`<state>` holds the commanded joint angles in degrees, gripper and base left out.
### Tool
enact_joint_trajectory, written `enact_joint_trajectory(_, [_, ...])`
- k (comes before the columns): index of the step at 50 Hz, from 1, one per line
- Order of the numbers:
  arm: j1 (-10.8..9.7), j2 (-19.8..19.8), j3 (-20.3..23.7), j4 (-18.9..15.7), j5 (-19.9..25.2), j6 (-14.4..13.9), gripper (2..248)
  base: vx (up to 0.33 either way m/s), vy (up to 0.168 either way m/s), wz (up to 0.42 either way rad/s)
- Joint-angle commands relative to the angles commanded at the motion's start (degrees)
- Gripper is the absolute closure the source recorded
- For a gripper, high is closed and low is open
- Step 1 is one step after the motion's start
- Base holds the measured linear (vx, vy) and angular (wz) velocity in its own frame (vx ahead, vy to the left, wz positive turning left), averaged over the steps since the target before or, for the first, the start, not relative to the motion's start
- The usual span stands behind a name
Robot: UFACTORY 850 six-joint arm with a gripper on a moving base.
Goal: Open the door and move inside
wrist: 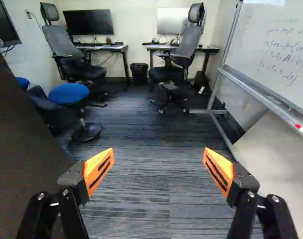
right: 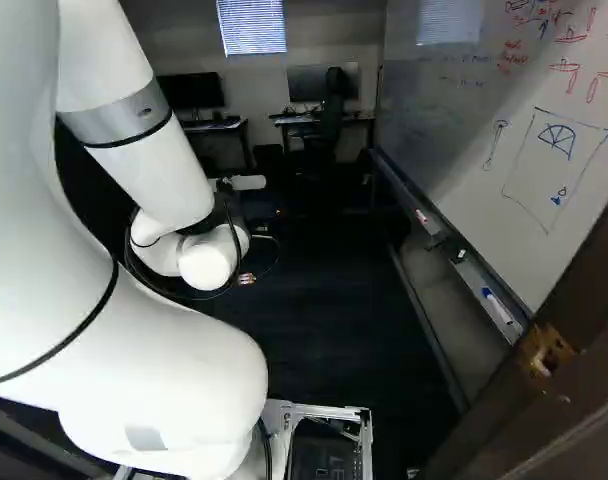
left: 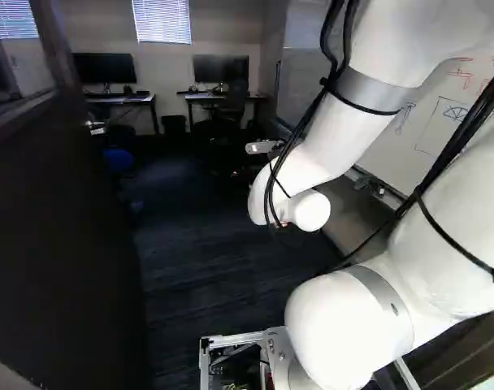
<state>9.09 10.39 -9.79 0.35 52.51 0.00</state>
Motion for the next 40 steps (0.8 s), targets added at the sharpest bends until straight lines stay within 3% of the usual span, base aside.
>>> enact_joint_trajectory(40, [0.00, 0.00, 0.00, 0.00, 0.00, 0.00, 3, 0.190, 0.002, -0.005])
